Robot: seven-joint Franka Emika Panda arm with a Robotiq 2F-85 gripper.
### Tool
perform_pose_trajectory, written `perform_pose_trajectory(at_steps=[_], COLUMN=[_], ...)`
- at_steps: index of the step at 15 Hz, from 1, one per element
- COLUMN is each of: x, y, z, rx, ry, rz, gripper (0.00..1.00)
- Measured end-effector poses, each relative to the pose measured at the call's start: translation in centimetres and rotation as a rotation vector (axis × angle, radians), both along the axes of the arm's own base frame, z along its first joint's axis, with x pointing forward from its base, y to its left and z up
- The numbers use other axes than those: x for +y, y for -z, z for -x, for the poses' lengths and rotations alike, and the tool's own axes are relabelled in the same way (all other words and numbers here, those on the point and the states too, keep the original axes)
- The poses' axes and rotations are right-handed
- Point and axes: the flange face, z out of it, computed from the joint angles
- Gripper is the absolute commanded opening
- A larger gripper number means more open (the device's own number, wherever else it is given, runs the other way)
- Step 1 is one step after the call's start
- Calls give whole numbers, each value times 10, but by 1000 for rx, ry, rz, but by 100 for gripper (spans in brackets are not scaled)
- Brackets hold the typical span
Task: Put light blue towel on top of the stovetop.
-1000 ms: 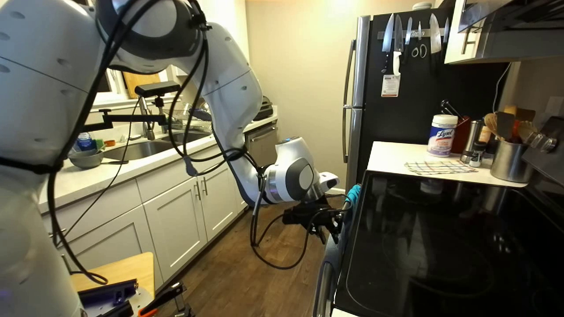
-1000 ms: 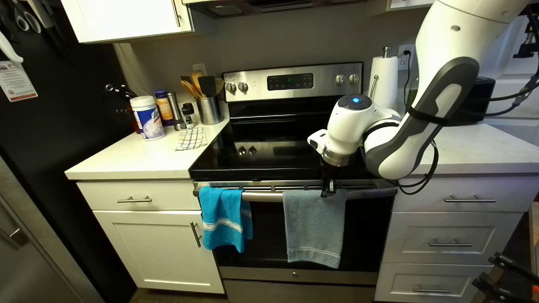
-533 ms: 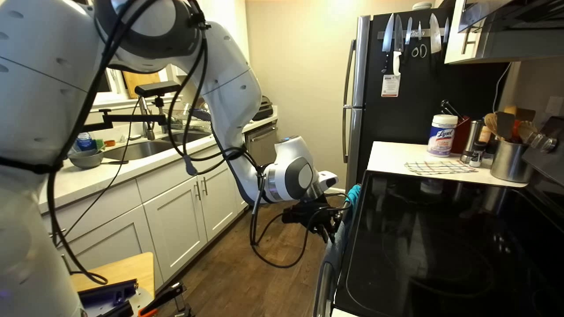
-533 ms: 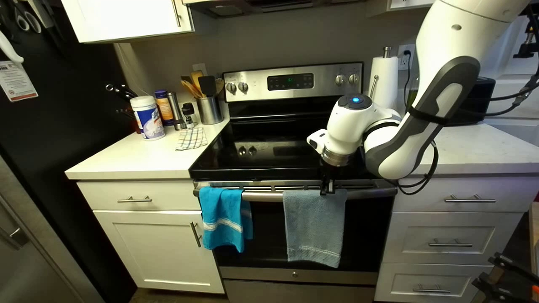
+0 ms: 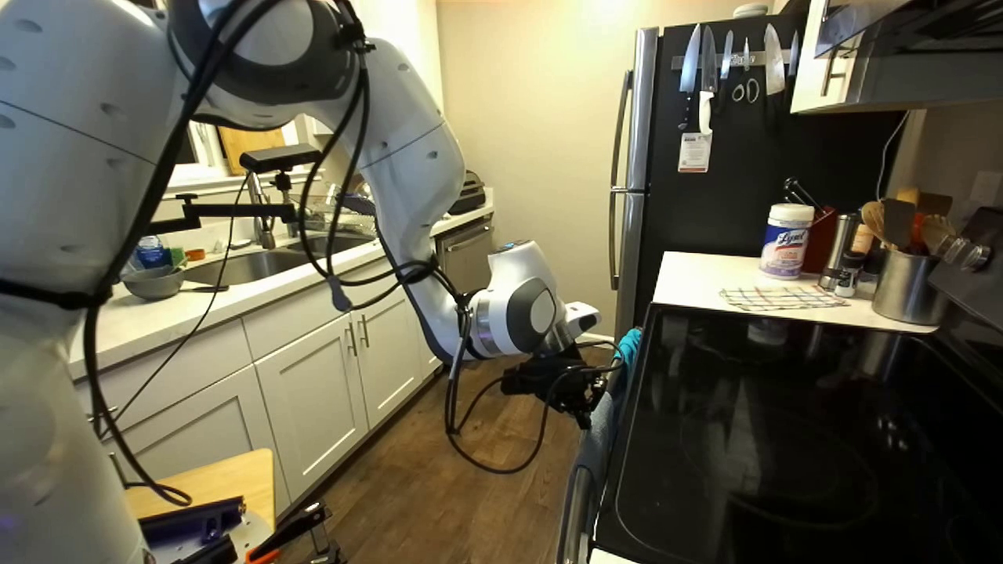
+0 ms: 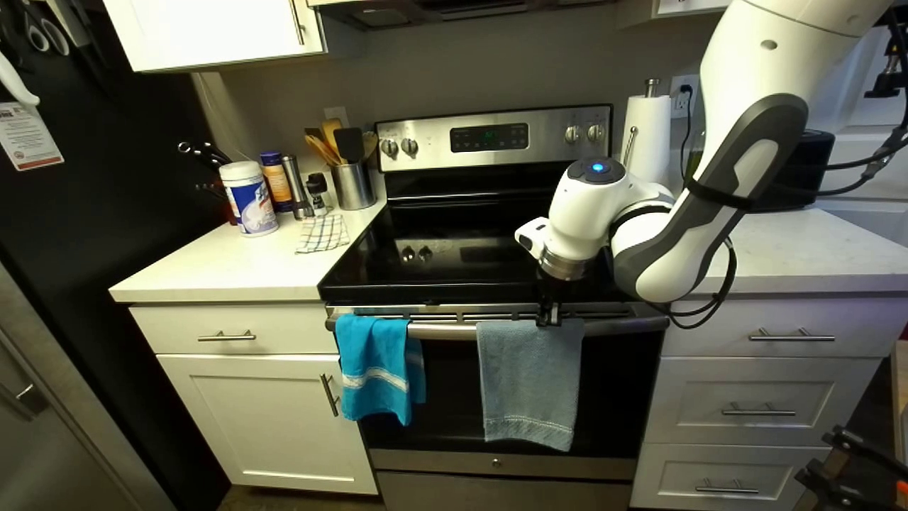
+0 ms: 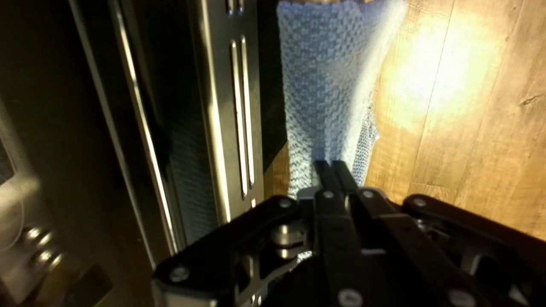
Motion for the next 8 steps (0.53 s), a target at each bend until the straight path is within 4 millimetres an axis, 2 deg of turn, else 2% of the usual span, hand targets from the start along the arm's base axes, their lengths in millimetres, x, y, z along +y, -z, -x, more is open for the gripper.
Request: perform_pose_trajectory(at_steps=[5,6,7,8], x=[5,6,7,7], y=[-4,-4,-5,-5], z=[-6,-8,-10,-13], rx=[1,3,9,16], ry=[10,14,20,27], rz=[-10,-13,-15,-18], gripper=[68,24,28,27])
